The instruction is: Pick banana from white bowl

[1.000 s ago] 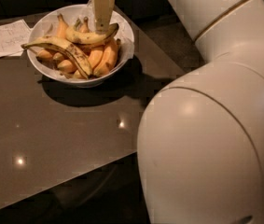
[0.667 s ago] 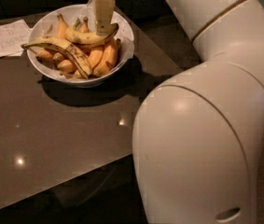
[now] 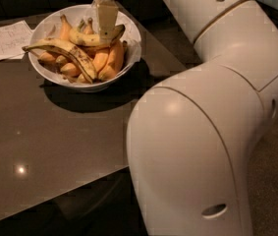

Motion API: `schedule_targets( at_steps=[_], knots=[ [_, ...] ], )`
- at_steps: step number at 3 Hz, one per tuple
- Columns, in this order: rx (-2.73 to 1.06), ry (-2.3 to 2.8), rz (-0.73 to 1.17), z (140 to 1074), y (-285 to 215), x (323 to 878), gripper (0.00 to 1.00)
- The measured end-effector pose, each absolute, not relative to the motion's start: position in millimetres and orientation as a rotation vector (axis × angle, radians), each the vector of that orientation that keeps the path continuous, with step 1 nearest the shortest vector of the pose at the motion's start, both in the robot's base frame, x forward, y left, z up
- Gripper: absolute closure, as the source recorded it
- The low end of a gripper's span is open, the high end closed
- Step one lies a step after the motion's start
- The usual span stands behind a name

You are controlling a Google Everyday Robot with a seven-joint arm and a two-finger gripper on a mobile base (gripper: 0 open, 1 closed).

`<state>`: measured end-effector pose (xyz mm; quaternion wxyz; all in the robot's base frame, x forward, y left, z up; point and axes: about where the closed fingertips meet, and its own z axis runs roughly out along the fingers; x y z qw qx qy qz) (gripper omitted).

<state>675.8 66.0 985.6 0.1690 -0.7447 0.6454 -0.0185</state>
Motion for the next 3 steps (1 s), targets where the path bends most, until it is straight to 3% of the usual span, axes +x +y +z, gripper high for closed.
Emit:
schedule_targets(
  at_steps=[3],
  knots=[
    [-2.166,1.871,-0.015,958.0,76.9,679.6,0.34]
  ],
)
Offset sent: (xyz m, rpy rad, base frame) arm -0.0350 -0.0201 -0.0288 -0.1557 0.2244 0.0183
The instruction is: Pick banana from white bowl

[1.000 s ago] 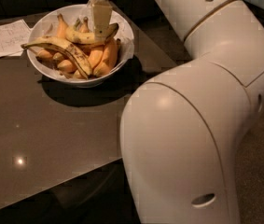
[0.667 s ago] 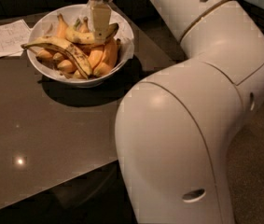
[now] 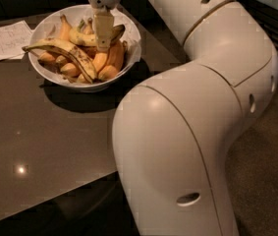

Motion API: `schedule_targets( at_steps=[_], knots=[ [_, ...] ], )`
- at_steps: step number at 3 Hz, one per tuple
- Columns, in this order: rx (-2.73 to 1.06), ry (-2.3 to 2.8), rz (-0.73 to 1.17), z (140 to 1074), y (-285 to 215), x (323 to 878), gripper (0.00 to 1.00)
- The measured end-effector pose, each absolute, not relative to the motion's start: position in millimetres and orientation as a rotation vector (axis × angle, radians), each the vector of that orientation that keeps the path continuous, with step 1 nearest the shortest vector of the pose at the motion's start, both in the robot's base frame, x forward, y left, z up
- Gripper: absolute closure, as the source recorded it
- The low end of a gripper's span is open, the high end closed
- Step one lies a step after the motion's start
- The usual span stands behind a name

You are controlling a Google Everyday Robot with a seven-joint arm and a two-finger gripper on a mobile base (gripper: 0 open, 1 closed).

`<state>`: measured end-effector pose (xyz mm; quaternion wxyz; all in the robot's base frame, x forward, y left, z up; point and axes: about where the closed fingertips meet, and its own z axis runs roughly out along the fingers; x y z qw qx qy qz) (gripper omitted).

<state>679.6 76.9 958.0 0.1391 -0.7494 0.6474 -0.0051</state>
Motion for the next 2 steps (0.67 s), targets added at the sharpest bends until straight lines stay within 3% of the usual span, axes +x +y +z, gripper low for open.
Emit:
schedule_targets(
  at_steps=[2],
  knots=[
    [-2.192,1.908,0.004,940.3,80.9,680.1,0.34]
  ],
)
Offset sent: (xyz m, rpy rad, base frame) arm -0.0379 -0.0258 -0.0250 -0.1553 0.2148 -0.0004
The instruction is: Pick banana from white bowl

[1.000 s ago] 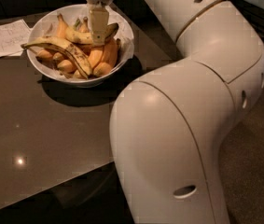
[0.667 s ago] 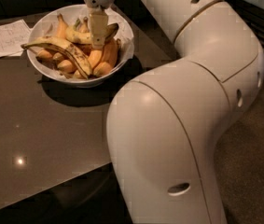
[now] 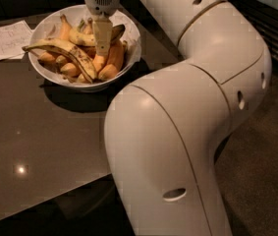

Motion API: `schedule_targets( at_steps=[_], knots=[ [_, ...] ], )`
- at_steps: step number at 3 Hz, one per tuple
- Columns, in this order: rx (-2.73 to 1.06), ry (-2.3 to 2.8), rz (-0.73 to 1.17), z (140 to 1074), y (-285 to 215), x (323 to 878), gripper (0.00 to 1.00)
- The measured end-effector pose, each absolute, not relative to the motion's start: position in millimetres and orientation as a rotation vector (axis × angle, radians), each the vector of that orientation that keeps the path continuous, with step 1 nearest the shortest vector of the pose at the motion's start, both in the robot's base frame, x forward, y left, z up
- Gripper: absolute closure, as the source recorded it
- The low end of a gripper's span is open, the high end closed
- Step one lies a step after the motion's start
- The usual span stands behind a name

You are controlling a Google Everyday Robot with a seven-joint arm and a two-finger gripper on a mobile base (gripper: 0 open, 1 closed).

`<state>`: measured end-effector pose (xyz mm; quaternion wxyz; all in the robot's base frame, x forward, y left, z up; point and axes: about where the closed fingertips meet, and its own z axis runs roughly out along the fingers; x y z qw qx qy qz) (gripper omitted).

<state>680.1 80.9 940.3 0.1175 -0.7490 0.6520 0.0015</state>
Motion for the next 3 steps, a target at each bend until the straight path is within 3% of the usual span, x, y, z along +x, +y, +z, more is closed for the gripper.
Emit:
schedule_targets(
  at_steps=[1,3],
  knots=[
    [-2.201,1.923,0.004,933.8,81.5,682.1,0.34],
    [-2.203,1.939,0.005,934.1,73.1,678.8,0.75]
  ],
)
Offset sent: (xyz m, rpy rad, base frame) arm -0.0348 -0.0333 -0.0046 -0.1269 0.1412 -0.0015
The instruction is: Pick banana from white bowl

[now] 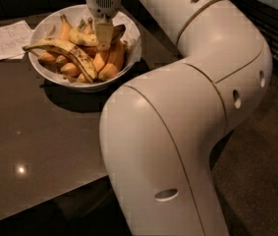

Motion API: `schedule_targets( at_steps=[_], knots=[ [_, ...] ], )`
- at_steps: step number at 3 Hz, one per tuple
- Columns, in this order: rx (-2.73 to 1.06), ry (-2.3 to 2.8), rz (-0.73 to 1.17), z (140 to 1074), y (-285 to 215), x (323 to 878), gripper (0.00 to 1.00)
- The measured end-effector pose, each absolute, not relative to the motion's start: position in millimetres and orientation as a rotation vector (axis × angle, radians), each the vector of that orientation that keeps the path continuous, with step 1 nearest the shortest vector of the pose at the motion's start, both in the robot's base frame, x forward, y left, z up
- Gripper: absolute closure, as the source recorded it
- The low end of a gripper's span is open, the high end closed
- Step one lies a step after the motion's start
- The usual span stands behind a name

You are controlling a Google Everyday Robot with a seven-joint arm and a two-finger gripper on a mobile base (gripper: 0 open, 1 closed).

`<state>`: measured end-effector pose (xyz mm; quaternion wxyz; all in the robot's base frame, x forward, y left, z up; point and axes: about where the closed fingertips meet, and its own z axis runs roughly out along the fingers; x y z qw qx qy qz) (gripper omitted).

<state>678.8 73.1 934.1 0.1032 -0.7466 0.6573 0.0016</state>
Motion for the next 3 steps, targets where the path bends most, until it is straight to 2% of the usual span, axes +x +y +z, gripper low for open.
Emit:
schedule_targets(
  at_steps=[1,3],
  knots=[
    [-2.203,1.940,0.005,934.1,73.0,678.8,0.98],
    [-2.116,1.849,-0.079,969.7,78.6,674.8,1.00]
  ],
)
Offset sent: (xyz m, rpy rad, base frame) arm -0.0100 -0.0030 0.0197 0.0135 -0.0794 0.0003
